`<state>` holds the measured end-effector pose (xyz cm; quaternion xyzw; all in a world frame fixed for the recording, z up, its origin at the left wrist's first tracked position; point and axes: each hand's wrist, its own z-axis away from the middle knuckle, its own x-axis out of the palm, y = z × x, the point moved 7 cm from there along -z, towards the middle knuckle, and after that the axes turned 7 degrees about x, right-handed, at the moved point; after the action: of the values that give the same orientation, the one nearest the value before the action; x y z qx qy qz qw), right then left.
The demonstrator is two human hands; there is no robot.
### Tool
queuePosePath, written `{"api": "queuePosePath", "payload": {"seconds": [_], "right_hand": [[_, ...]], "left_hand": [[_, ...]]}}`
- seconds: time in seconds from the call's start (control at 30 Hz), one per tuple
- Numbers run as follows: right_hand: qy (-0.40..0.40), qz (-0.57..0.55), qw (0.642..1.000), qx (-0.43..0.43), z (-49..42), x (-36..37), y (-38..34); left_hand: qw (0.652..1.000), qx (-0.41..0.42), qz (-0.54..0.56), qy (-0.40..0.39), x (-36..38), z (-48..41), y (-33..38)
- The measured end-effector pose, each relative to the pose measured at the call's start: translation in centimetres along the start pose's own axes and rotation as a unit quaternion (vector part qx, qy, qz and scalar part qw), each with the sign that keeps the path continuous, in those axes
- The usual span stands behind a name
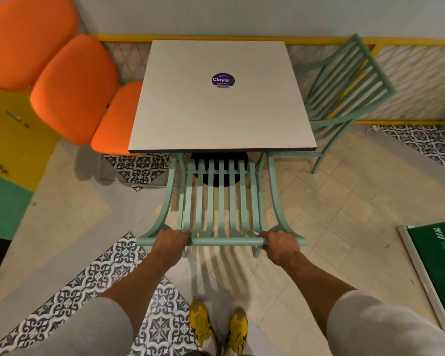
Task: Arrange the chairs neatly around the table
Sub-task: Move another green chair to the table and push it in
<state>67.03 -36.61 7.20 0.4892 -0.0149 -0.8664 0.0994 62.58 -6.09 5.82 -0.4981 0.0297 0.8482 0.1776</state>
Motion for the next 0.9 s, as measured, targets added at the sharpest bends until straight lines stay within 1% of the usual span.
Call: {"api": "queuePosePath", "payload": {"seconds": [0.3, 0.57, 0.7, 0.8, 0.9], "right_hand": [[-0.03, -0.009, 1.0, 0.0, 0.6, -0.6, -0.2], [-0.044, -0.005, 0.999, 0.003, 0.6, -0.8, -0.6], [-0.084, -0.01, 0.996, 0.004, 0.4, -0.7, -0.6], [-0.098, -0.007, 0.995, -0.015, 0.6, -2.0, -1.0], [-0.096, -0.029, 0.994, -0.05, 0.7, -4.5, -2.3]], "left_hand": [[0.998, -0.035, 0.039, -0.029, 0.9, 0.1, -0.2], [0.996, -0.03, 0.065, -0.052, 0.7, 0.1, 0.0], [0.995, -0.021, 0.085, -0.051, -0.1, 0.4, -0.2], [0.993, -0.034, 0.093, -0.06, -1.0, 1.5, -1.2], [0.991, -0.06, 0.116, -0.041, -2.3, 3.0, -3.0]]}}
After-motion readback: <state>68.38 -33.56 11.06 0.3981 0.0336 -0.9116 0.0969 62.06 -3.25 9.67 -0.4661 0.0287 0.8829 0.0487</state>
